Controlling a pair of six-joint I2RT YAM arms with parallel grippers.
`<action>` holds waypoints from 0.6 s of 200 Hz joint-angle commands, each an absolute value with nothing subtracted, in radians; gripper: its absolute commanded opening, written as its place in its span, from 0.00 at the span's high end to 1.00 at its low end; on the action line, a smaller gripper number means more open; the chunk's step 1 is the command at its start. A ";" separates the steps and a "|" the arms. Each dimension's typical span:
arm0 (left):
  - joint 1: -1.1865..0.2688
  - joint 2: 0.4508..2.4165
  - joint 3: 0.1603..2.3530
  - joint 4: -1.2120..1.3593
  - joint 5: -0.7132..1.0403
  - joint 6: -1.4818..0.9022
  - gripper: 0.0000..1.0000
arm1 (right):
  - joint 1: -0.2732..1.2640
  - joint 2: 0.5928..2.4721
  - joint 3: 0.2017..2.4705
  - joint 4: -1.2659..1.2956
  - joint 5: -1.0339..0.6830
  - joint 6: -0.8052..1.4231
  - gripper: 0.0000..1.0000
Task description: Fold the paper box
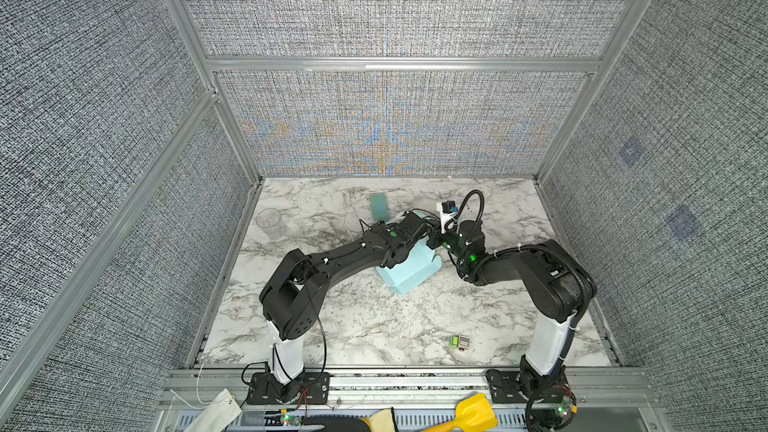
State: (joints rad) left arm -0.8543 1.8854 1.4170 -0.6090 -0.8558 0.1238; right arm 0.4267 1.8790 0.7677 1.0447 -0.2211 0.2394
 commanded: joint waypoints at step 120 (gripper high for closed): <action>-0.875 1.874 1.285 -0.397 -1.052 0.272 0.98 | 0.269 1.832 0.777 0.935 -0.480 0.412 0.70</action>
State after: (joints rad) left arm -0.8684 1.8668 1.2999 -0.4591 -1.0008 0.2306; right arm 0.2764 1.8034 0.7544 0.9558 -0.4286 0.3737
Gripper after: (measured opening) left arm 0.065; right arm 0.300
